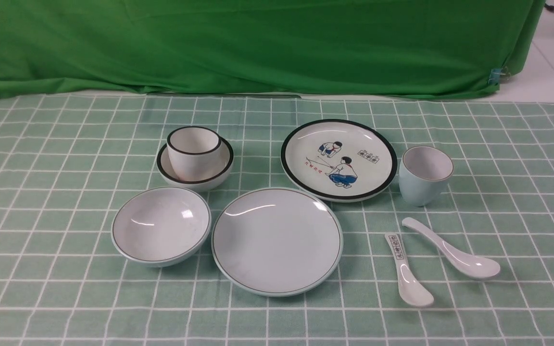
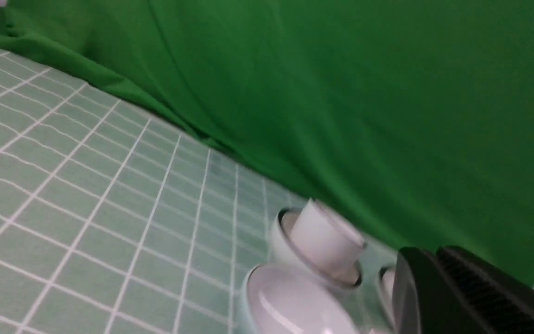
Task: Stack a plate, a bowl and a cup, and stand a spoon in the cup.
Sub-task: Use the left arm to grab a blue rice bowl
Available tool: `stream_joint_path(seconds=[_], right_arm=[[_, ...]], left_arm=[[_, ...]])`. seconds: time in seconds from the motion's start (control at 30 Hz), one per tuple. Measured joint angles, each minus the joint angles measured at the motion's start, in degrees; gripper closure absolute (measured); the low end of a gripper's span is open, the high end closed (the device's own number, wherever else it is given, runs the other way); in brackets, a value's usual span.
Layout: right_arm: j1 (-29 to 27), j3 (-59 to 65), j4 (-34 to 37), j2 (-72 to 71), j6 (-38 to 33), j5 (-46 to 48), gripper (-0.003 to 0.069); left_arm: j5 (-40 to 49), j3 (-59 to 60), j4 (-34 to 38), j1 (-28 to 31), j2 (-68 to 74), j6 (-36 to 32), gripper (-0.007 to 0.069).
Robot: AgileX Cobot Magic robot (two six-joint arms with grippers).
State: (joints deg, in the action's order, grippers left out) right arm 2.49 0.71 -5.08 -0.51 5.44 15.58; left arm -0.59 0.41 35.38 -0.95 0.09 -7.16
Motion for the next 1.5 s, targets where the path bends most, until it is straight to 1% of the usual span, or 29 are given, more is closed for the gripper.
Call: stream_joint_path(seconds=[0.07,0.13,0.17,0.23,0.3,0.33,0.4,0.57,0.63,0.7,0.73,0.83,0.93,1.07,1.17,1.27,1.3,1.37,1.4,1.47,1.5], right_arm=[[0.0,0.0,0.0,0.0,0.0,0.0,0.0417],[0.0,0.0,0.0,0.0,0.0,0.0,0.0417],[0.0,0.0,0.0,0.0,0.0,0.0,0.0417],[0.0,0.0,0.0,0.0,0.0,0.0,0.0417],[0.0,0.0,0.0,0.0,0.0,0.0,0.0417],[0.0,0.0,0.0,0.0,0.0,0.0,0.0417],[0.0,0.0,0.0,0.0,0.0,0.0,0.0417],[0.0,0.0,0.0,0.0,0.0,0.0,0.0417],[0.0,0.0,0.0,0.0,0.0,0.0,0.0417],[0.0,0.0,0.0,0.0,0.0,0.0,0.0417],[0.0,0.0,0.0,0.0,0.0,0.0,0.0417],[0.0,0.0,0.0,0.0,0.0,0.0,0.0417],[0.0,0.0,0.0,0.0,0.0,0.0,0.0417],[0.0,0.0,0.0,0.0,0.0,-0.2,0.0417],[0.0,0.0,1.5,0.0,1.2,-2.2,0.0417],[0.0,0.0,5.1,0.0,5.1,-5.9,0.0417],[0.0,0.0,7.3,0.0,8.8,-8.9,0.0417],[0.0,0.0,8.4,0.0,11.5,-13.6,0.0417],[0.0,0.0,8.5,0.0,11.8,-13.6,0.0417],[0.0,0.0,9.3,0.0,15.1,-20.7,0.0417],[0.0,0.0,9.4,0.0,16.0,-21.3,0.0417]], left_arm=[[-4.0,0.0,4.5,0.0,0.0,1.0,0.0608],[-6.8,0.0,5.9,0.0,0.0,4.0,0.0608],[-6.7,-0.2,5.9,0.0,0.0,4.6,0.0608],[-3.4,-1.6,4.2,0.0,0.0,5.9,0.0608],[5.7,-7.7,-1.0,0.0,0.6,5.8,0.0608],[10.9,-11.7,-4.0,0.0,2.2,4.6,0.0608],[20.5,-19.4,-6.8,0.0,7.9,0.6,0.0608],[34.1,-29.1,-8.6,-0.7,21.2,-8.7,0.0608],[36.4,-31.8,-8.8,-2.7,26.5,-10.1,0.0608],[36.8,-33.7,-8.9,-5.6,31.1,-10.8,0.0608],[36.6,-34.7,-8.9,-8.5,34.2,-11.1,0.0608],[34.5,-35.4,-9.3,-14.2,40.1,-11.9,0.0608],[32.5,-35.4,-9.7,-17.6,44.3,-12.0,0.0608],[31.6,-35.4,-8.6,-19.5,47.2,-12.4,0.0608],[31.5,-35.4,-8.2,-19.8,47.3,-14.6,0.0608],[31.6,-35.4,-8.1,-19.8,47.2,-15.2,0.0608],[31.6,-35.4,-8.1,-19.8,47.2,-15.2,0.0608],[31.5,-35.4,-8.1,-19.8,47.1,-15.4,0.0608],[31.5,-35.4,-8.1,-19.8,47.1,-15.4,0.0608],[31.0,-35.4,-8.1,-19.8,47.1,-15.4,0.0608],[30.9,-35.4,-8.1,-19.8,47.1,-15.4,0.0608]])
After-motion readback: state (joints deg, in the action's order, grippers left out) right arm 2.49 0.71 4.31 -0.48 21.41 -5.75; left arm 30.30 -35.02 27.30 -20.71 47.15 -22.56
